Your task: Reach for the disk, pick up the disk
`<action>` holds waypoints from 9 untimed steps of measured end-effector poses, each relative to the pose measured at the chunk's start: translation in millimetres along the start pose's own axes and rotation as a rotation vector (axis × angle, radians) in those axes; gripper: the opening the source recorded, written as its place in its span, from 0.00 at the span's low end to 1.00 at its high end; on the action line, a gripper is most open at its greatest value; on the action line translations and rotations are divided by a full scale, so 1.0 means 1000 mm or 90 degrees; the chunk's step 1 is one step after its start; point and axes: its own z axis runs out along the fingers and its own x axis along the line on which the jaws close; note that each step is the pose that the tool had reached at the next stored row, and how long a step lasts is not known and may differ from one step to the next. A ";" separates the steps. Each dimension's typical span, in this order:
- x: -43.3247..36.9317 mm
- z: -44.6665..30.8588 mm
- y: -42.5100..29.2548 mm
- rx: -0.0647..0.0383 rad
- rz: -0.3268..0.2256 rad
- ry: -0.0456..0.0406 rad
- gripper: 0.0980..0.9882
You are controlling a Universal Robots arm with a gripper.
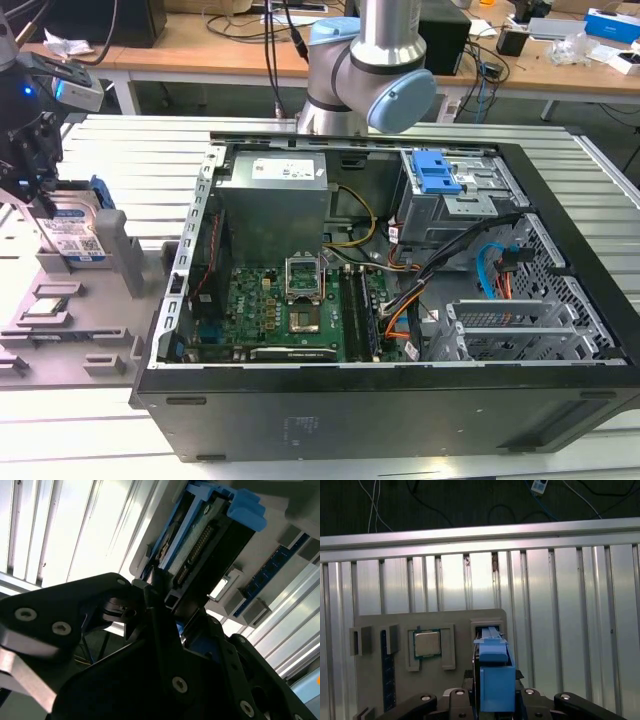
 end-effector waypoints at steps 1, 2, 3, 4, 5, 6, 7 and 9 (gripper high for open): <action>0.0000 0.0000 0.0000 0.000 0.000 0.0000 0.30; 0.0000 0.0000 0.0000 0.000 0.000 0.0000 0.30; 0.0000 0.0001 0.0000 0.000 0.000 0.0000 0.30; 0.0000 0.0000 0.0000 0.000 0.000 0.0000 0.30; 0.0000 0.0001 0.0000 0.000 0.000 0.0000 0.30; 0.0000 0.0001 0.0000 0.000 0.000 0.0000 0.30; 0.0000 0.0001 0.0000 0.000 0.000 0.0000 0.30; -0.0001 0.0001 -0.0002 0.000 0.000 0.0000 0.30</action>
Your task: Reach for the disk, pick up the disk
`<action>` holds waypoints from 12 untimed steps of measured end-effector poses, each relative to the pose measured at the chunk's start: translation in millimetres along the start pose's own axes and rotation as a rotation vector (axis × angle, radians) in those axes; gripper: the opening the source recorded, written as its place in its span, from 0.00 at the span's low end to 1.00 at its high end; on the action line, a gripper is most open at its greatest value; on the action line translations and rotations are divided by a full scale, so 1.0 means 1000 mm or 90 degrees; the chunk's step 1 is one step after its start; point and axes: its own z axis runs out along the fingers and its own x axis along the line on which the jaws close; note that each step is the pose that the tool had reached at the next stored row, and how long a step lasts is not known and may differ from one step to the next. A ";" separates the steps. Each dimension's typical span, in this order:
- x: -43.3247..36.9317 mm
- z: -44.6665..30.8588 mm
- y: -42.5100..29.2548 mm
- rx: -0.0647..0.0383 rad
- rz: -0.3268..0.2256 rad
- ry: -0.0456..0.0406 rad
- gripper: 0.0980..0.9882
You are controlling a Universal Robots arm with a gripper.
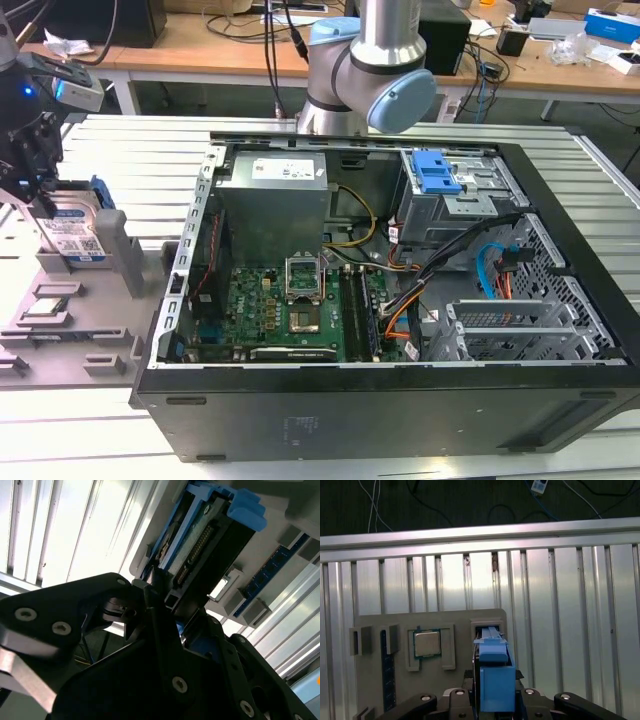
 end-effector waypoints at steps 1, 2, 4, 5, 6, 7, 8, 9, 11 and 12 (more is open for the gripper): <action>0.0000 -0.0002 -0.0001 0.000 0.000 0.0000 0.30; 0.0000 -0.0008 -0.0001 0.000 0.000 0.0000 0.30; 0.0001 -0.0028 0.0000 0.000 0.000 0.0001 0.30; 0.0001 -0.0036 0.0000 0.000 0.000 0.0000 0.30; 0.0001 -0.0049 0.0001 0.000 0.000 0.0001 0.30; 0.0001 -0.0058 0.0001 0.000 0.000 0.0001 0.30; 0.0002 -0.0076 0.0001 0.000 0.000 0.0000 0.30; 0.0002 -0.0093 0.0002 0.000 0.000 0.0001 0.30; 0.0002 -0.0122 0.0002 0.000 0.000 0.0001 0.30; 0.0002 -0.0134 0.0002 0.000 0.000 0.0001 0.30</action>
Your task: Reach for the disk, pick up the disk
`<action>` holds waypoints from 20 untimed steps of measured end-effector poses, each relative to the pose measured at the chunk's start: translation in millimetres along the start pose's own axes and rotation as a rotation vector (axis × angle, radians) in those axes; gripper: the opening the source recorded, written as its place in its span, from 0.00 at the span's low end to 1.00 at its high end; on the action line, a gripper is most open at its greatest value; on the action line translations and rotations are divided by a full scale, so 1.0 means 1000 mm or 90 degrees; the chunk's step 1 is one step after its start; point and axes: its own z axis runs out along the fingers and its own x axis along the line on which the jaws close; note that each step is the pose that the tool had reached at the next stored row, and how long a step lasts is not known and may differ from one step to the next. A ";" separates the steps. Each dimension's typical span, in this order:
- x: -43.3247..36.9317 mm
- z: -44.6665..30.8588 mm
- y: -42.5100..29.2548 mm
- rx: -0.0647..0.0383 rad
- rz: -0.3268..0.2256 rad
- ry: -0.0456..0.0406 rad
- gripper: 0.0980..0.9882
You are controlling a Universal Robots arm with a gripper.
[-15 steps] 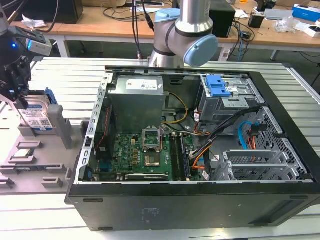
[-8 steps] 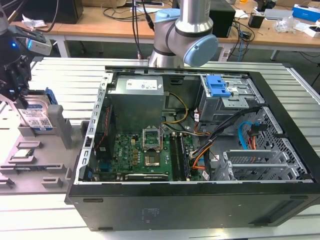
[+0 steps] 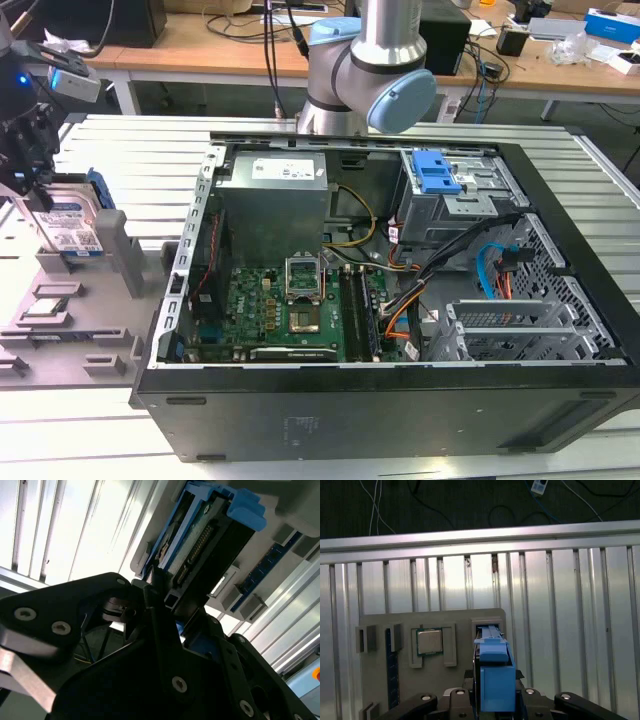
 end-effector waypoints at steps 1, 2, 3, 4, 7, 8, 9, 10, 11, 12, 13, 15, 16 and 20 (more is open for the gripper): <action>0.0000 -0.0016 0.0000 0.000 0.000 0.0000 0.30; 0.0000 -0.0027 0.0000 0.000 0.000 0.0000 0.30; -0.0001 -0.0047 0.0000 0.000 0.000 0.0000 0.30; -0.0001 -0.0062 0.0000 0.000 0.000 0.0000 0.30; -0.0001 -0.0152 0.0001 0.000 0.000 0.0000 0.30; -0.0001 -0.0170 0.0001 0.000 0.000 0.0000 0.30; -0.0001 -0.0188 0.0001 0.000 0.000 0.0000 0.30; 0.0000 -0.0204 0.0001 0.000 0.000 0.0000 0.30; 0.0000 -0.0227 0.0001 0.000 0.000 0.0000 0.30; 0.0000 -0.0266 0.0002 0.000 0.000 0.0000 0.30; 0.0000 -0.0294 0.0002 0.000 0.000 0.0000 0.30; 0.0001 -0.0350 0.0004 0.000 0.000 0.0000 0.30; 0.0001 -0.0374 0.0004 0.000 0.000 0.0000 0.30; 0.0002 -0.0449 0.0006 0.000 0.000 0.0000 0.30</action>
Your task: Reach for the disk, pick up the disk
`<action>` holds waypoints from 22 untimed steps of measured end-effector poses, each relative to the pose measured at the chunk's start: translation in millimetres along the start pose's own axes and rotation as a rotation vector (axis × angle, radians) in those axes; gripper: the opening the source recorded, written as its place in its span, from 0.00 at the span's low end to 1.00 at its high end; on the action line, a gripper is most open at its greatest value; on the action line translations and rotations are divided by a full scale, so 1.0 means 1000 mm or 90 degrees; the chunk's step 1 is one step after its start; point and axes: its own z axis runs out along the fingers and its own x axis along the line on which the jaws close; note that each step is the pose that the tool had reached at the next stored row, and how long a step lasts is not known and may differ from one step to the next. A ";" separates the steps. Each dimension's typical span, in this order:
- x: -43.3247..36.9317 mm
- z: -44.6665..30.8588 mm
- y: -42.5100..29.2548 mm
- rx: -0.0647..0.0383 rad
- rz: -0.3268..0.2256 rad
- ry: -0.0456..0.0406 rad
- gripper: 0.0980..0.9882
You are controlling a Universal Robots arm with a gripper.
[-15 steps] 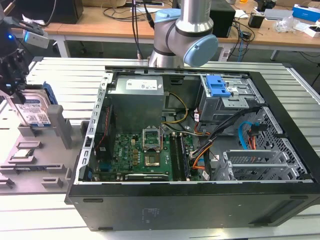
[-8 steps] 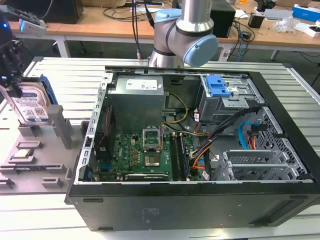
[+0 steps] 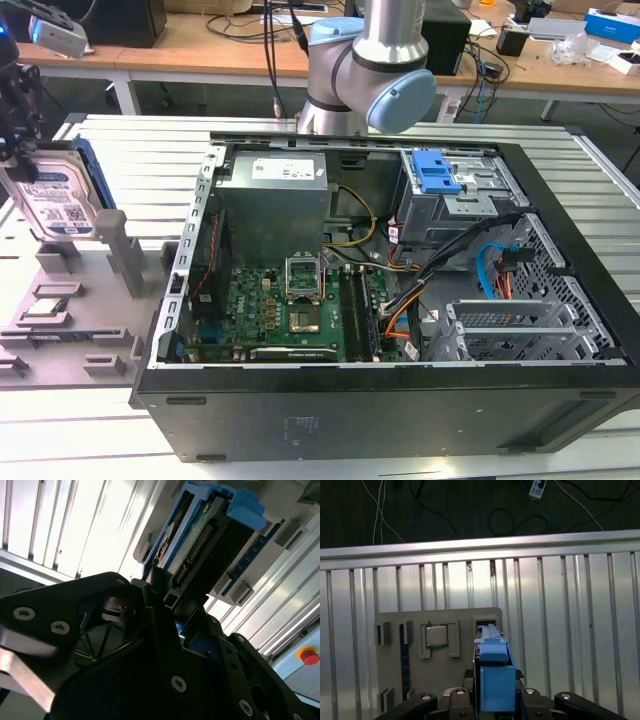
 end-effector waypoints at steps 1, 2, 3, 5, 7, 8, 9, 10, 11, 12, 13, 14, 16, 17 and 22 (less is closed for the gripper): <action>0.0000 -0.0038 0.0001 0.000 0.000 0.0000 0.30; 0.0000 -0.0068 0.0002 0.000 0.000 0.0000 0.30; 0.0000 -0.0099 0.0002 0.000 0.000 0.0000 0.30; 0.0000 -0.0165 0.0003 0.000 0.000 0.0000 0.30; 0.0001 -0.0217 0.0004 0.000 0.000 0.0000 0.30; 0.0002 -0.0243 0.0004 0.000 0.000 0.0001 0.30; 0.0002 -0.0264 0.0004 0.000 0.000 0.0000 0.30; 0.0002 -0.0278 0.0004 0.000 0.000 0.0000 0.30; 0.0002 -0.0298 0.0005 0.000 0.000 0.0000 0.30; 0.0003 -0.0324 0.0005 0.000 0.000 0.0000 0.30; 0.0003 -0.0337 0.0005 0.000 0.000 0.0000 0.30; 0.0003 -0.0361 0.0005 0.000 0.000 0.0000 0.30; 0.0004 -0.0393 0.0005 0.000 0.000 0.0000 0.30; 0.0004 -0.0414 0.0006 0.000 0.000 0.0000 0.30; 0.0005 -0.0507 0.0007 0.000 0.000 0.0000 0.30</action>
